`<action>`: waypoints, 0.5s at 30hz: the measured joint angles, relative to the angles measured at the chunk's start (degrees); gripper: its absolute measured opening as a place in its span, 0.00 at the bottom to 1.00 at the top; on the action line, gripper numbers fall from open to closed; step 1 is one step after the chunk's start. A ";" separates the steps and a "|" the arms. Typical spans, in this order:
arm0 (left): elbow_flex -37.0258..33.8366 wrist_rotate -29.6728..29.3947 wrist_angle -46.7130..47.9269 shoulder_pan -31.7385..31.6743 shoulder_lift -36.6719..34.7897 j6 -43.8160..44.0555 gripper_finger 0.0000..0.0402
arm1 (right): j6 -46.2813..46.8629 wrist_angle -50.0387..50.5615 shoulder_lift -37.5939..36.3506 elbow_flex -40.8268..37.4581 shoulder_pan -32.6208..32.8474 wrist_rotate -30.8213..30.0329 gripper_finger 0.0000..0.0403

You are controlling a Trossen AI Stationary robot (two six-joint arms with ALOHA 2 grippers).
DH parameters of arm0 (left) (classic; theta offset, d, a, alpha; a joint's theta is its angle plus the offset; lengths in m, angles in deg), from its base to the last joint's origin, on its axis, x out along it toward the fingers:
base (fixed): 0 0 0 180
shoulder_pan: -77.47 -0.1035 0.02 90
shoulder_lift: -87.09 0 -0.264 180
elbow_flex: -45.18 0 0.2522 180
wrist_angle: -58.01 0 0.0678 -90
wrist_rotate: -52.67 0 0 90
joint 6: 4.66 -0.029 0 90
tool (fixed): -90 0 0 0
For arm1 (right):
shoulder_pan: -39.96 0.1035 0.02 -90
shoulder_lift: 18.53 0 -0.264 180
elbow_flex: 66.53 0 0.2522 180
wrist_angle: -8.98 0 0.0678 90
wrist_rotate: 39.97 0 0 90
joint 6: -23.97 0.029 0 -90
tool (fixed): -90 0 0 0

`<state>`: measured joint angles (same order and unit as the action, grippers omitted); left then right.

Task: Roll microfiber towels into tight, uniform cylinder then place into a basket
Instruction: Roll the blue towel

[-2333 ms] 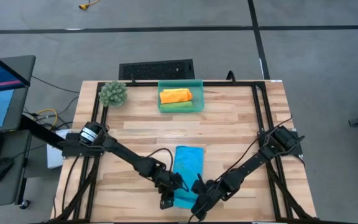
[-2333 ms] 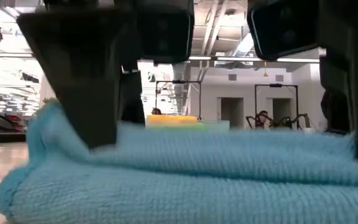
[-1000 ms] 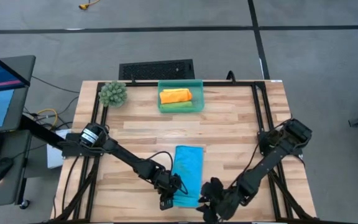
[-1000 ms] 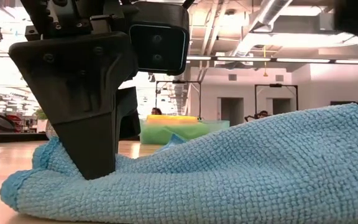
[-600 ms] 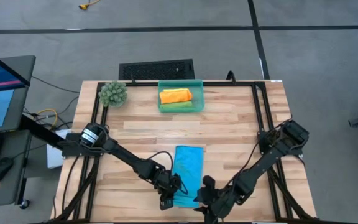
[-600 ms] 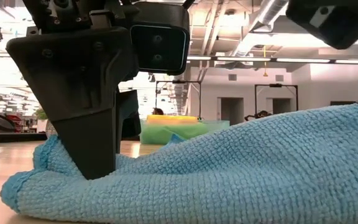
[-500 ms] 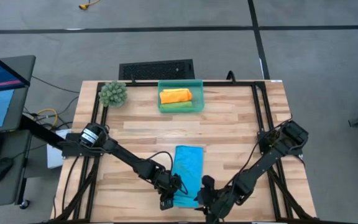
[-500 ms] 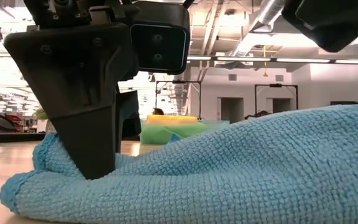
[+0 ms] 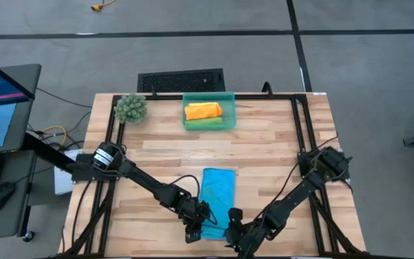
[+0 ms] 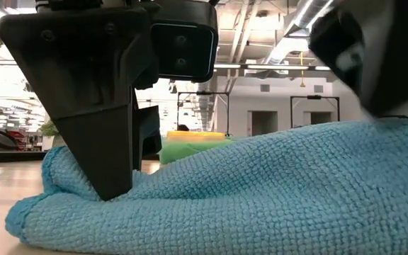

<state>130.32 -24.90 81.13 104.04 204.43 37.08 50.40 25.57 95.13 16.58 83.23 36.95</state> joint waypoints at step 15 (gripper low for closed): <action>-0.01 0.20 0.60 -0.09 -0.48 -2.30 0.31 | 5.32 3.86 1.97 0.02 -2.49 3.20 0.38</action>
<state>130.31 -24.69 81.73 103.95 203.95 34.78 55.72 29.43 97.11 16.60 80.74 40.15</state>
